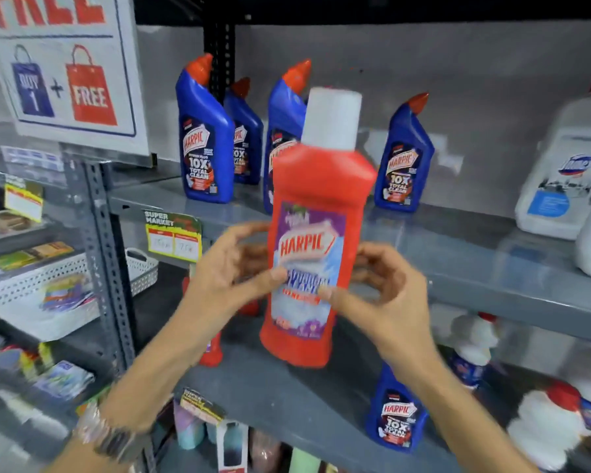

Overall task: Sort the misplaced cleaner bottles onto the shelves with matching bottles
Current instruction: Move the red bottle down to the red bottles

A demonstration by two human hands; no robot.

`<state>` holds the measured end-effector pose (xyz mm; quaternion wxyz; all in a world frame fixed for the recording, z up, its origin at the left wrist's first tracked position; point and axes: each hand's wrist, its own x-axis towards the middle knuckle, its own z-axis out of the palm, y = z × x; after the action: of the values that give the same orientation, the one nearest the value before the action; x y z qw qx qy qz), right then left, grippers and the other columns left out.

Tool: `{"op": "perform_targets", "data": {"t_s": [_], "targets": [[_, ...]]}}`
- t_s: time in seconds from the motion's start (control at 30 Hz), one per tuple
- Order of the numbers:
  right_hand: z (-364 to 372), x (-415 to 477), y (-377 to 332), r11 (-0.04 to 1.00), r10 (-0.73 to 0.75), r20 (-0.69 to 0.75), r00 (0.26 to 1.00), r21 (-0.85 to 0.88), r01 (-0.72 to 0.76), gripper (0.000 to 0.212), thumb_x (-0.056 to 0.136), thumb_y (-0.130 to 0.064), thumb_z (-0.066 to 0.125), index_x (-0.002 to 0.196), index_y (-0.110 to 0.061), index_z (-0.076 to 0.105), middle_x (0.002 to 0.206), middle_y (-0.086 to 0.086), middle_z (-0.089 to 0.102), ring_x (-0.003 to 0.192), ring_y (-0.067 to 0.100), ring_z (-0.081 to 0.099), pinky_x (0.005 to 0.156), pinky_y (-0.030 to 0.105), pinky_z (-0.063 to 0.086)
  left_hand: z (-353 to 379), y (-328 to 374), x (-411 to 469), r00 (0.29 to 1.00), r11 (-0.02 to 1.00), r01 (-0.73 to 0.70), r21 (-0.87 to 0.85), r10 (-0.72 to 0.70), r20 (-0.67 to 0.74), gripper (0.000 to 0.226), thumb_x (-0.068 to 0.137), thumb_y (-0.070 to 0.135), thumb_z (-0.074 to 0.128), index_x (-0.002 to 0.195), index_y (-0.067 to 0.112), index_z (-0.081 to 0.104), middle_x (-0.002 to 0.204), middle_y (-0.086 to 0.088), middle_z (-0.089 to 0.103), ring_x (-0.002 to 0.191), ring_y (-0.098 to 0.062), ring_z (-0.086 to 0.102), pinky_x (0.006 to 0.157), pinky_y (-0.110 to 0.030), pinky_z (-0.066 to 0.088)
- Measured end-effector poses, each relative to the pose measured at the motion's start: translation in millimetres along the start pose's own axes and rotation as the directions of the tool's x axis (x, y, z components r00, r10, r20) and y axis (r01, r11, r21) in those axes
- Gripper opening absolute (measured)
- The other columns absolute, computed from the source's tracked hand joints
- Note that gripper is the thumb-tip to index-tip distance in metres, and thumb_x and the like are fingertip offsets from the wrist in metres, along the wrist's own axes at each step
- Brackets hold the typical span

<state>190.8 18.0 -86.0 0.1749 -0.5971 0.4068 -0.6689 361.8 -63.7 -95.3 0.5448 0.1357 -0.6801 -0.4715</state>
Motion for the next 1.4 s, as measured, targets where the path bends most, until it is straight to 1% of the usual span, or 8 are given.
{"op": "perform_targets", "data": {"t_s": [0.13,0.47,0.63,0.8,1.07,1.13,1.23,1.4], "targets": [[13,-42,65,0.989,0.147,-0.001,0.989,-0.031,-0.147,0.041,0.058,0.006,0.083,0.081,-0.021,0.063,0.075,-0.013,0.074,0.065,0.0,0.066,0.056,0.013,0.051,-15,-68,-40,0.989,0.989,0.146,0.001,-0.146,-0.038,0.055,0.052,0.051,0.083,0.101,0.04,0.061,0.096,0.007,0.073,0.088,-0.01,0.068,0.073,-0.02,0.054],[19,-62,224,0.859,0.446,-0.083,0.891,-0.239,-0.453,0.035,0.061,0.003,0.082,0.083,-0.017,0.063,0.079,-0.001,0.074,0.077,0.009,0.069,0.073,0.031,0.058,-35,-226,-53,0.909,0.908,0.417,0.041,-0.416,-0.04,0.072,0.051,0.054,0.083,0.106,0.02,0.052,0.108,-0.004,0.064,0.096,-0.009,0.066,0.08,-0.024,0.054],[20,-49,252,0.812,0.492,-0.08,0.867,-0.316,-0.491,0.035,0.063,0.002,0.082,0.082,-0.019,0.06,0.084,-0.006,0.069,0.074,-0.006,0.066,0.065,0.006,0.05,-38,-266,-43,0.897,0.893,0.442,0.085,-0.441,-0.03,0.064,0.053,0.049,0.081,0.104,0.025,0.052,0.107,0.001,0.065,0.094,-0.005,0.066,0.082,-0.024,0.054],[21,-48,269,0.791,0.512,-0.112,0.852,-0.324,-0.518,0.036,0.065,0.004,0.08,0.08,-0.019,0.057,0.083,-0.006,0.068,0.071,-0.007,0.066,0.063,0.007,0.051,-39,-280,-37,0.894,0.892,0.448,0.065,-0.448,-0.008,0.052,0.06,0.036,0.075,0.106,0.025,0.051,0.11,-0.001,0.063,0.097,-0.004,0.065,0.08,-0.019,0.053],[21,-51,275,0.793,0.545,-0.079,0.834,-0.272,-0.545,0.038,0.069,-0.004,0.079,0.081,-0.026,0.051,0.088,-0.01,0.065,0.082,0.003,0.064,0.064,0.006,0.052,-36,-283,-41,0.887,0.886,0.462,0.04,-0.462,-0.016,0.052,0.06,0.039,0.074,0.107,0.029,0.051,0.112,0.0,0.064,0.098,-0.004,0.065,0.08,-0.017,0.052],[21,-51,272,0.798,0.552,-0.067,0.831,-0.244,-0.551,0.037,0.07,-0.003,0.079,0.085,-0.025,0.053,0.091,-0.007,0.067,0.083,0.003,0.065,0.073,0.014,0.056,-34,-280,-41,0.883,0.882,0.469,0.034,-0.468,-0.027,0.051,0.063,0.035,0.074,0.108,0.029,0.052,0.112,0.0,0.064,0.098,-0.005,0.065,0.079,-0.016,0.052],[19,-61,264,0.818,0.552,-0.092,0.829,-0.132,-0.56,0.051,0.069,-0.003,0.08,0.112,-0.015,0.055,0.114,0.002,0.065,0.103,0.011,0.064,0.094,0.032,0.053,-26,-272,-48,0.882,0.886,0.463,0.006,-0.46,-0.102,0.044,0.076,0.009,0.073,0.112,0.025,0.052,0.113,0.001,0.062,0.102,-0.005,0.061,0.08,-0.012,0.049],[9,-89,229,0.878,0.429,-0.222,0.876,-0.128,-0.462,0.054,0.073,-0.012,0.078,0.119,-0.022,0.052,0.123,-0.015,0.055,0.115,-0.001,0.053,0.099,0.012,0.04,7,-253,-71,0.856,0.942,0.336,0.009,-0.301,-0.42,0.033,0.084,0.011,0.064,0.116,0.017,0.055,0.121,-0.009,0.058,0.111,-0.013,0.055,0.094,-0.026,0.047]]}}
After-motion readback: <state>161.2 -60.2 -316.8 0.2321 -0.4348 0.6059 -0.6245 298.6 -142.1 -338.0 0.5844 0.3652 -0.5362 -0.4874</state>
